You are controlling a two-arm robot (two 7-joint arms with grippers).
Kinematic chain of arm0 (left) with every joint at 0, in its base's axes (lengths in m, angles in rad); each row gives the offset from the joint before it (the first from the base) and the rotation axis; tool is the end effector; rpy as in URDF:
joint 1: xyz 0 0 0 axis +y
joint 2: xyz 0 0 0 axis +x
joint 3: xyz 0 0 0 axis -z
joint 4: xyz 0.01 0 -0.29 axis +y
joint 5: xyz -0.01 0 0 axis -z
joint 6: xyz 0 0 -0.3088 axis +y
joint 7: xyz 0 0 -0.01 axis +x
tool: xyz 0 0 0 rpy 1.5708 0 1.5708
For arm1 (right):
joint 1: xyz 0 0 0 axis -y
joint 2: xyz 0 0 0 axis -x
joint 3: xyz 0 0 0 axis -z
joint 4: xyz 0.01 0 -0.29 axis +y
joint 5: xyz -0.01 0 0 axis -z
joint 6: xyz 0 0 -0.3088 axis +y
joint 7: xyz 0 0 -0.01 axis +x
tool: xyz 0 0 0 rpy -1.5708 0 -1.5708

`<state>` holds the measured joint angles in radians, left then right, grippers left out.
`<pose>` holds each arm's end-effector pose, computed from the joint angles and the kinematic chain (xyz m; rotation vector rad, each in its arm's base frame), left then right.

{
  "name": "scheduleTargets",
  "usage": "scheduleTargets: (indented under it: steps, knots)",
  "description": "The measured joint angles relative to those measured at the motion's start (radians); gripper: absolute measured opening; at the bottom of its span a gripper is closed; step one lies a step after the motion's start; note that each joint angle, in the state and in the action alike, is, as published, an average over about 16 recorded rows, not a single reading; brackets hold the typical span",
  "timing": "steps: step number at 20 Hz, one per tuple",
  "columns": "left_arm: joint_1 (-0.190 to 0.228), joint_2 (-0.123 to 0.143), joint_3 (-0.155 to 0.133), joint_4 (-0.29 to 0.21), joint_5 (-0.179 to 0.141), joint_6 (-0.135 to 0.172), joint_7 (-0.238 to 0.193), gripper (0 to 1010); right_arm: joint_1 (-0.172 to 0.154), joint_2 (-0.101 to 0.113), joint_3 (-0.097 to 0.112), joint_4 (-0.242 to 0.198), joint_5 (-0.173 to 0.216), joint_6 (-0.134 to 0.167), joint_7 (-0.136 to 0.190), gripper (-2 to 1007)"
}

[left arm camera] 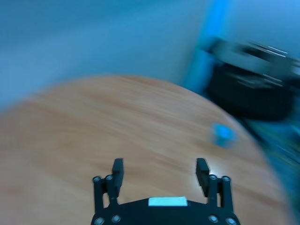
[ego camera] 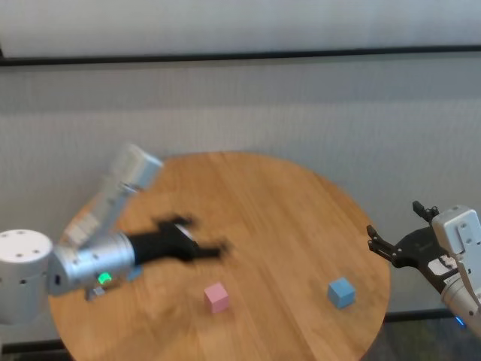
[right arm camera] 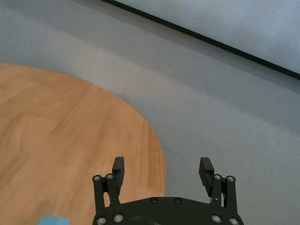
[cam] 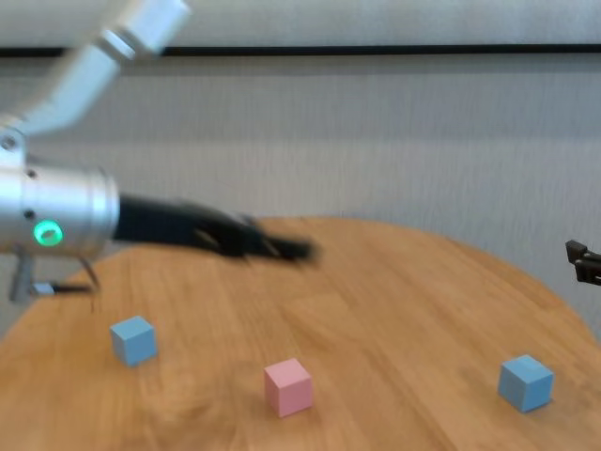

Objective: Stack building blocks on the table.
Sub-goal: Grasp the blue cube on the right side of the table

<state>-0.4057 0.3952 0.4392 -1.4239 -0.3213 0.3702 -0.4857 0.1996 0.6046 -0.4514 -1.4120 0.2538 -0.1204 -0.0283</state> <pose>0.4164 0.0071 -0.2305 0.3382 0.0995 0.7808 0.3581 -0.0826 -0.3023 -0.3045 -0.2851 -1.2480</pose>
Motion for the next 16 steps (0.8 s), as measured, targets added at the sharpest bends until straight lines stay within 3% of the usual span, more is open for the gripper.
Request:
scheduleTargets:
  steps: [4, 7, 10, 16]
  knots:
    - [0.051, -0.022, -0.085, -0.021, -0.004, -0.082, 0.135, 999, 0.000, 0.000, 0.000, 0.000, 0.000, 0.000, 0.000, 1005]
    - [0.084, -0.044, -0.137, -0.024, 0.016, -0.143, 0.244, 999, 0.000, 0.000, 0.000, 0.000, 0.000, 0.000, 0.000, 1005]
    - [0.110, -0.065, -0.172, -0.023, 0.044, -0.189, 0.324, 999, 0.000, 0.000, 0.000, 0.000, 0.000, 0.000, 0.000, 1005]
    - [0.134, -0.081, -0.199, -0.022, 0.070, -0.233, 0.375, 999, 0.000, 0.000, 0.000, 0.000, 0.000, 0.000, 0.000, 1005]
